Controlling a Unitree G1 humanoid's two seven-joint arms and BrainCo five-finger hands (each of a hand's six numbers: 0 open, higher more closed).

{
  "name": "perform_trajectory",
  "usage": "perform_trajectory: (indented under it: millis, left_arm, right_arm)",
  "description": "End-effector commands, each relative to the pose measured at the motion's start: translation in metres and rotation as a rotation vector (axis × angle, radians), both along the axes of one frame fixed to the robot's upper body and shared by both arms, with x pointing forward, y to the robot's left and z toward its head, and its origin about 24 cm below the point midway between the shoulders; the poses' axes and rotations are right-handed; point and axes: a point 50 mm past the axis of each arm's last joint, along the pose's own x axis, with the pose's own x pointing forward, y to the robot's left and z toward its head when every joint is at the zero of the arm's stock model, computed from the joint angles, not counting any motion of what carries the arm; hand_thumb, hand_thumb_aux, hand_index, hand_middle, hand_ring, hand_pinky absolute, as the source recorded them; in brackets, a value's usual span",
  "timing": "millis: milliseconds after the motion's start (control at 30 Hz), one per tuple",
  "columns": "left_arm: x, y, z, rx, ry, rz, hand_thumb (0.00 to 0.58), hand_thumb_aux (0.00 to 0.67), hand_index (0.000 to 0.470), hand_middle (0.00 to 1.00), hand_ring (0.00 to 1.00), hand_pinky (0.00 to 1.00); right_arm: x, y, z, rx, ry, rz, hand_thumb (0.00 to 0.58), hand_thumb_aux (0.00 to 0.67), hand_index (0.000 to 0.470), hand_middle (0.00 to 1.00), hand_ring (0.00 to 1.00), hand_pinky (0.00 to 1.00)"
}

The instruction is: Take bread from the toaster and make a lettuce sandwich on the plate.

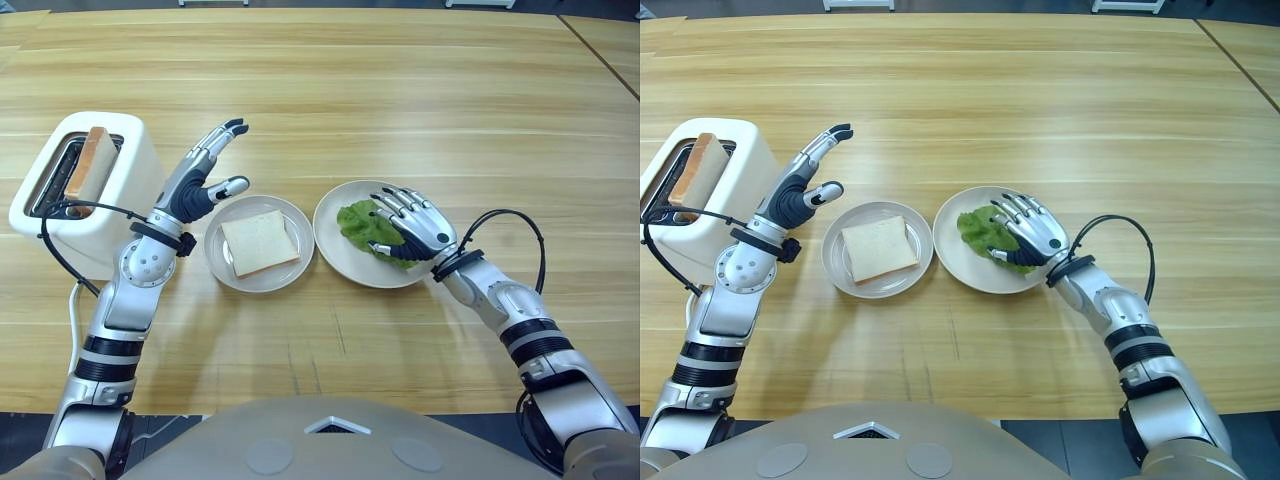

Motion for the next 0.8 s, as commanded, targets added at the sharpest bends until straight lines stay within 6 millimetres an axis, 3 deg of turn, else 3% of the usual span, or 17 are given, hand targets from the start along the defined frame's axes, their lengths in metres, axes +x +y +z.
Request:
perform_trajectory:
  millis: [33, 267, 367, 533, 567, 600, 800]
  left_arm:
    - [-0.001, -0.001, -0.004, 0.001, 0.017, -0.001, 0.0, 0.0, 0.0, 0.0, 0.0, 0.0]
    - [0.0, -0.002, -0.005, 0.003, 0.023, -0.005, 0.0, 0.0, 0.0, 0.0, 0.0, 0.0]
    - [0.001, -0.001, -0.006, 0.003, 0.025, -0.003, 0.0, 0.0, 0.0, 0.0, 0.0, 0.0]
    - [0.001, -0.001, -0.007, 0.002, 0.027, -0.002, 0.0, 0.0, 0.0, 0.0, 0.0, 0.0]
    - [0.002, -0.001, -0.007, 0.002, 0.028, 0.0, 0.0, 0.0, 0.0, 0.0, 0.0, 0.0]
    - [0.002, -0.001, -0.007, 0.002, 0.027, 0.001, 0.0, 0.0, 0.0, 0.0, 0.0, 0.0]
    - [0.002, 0.0, -0.006, 0.0, 0.023, 0.003, 0.0, 0.0, 0.0, 0.0, 0.0, 0.0]
  right_arm:
    - [0.003, 0.008, 0.002, 0.038, 0.013, 0.022, 0.417, 0.315, 0.221, 0.0, 0.0, 0.0]
    - [0.007, 0.019, -0.005, 0.05, 0.064, 0.043, 0.443, 0.344, 0.241, 0.0, 0.0, 0.0]
    - [0.008, 0.02, -0.007, 0.044, 0.085, 0.044, 0.398, 0.294, 0.206, 0.0, 0.0, 0.0]
    - [0.008, 0.018, -0.009, 0.041, 0.101, 0.037, 0.449, 0.352, 0.247, 0.0, 0.0, 0.0]
    - [0.008, 0.018, -0.009, 0.041, 0.102, 0.037, 0.491, 0.407, 0.286, 0.0, 0.0, 0.0]
    - [0.008, 0.017, -0.009, 0.043, 0.1, 0.038, 0.58, 0.67, 0.47, 0.0, 0.0, 0.0]
    - [0.008, 0.018, -0.004, 0.071, 0.077, 0.048, 0.58, 0.67, 0.47, 0.0, 0.0, 0.0]
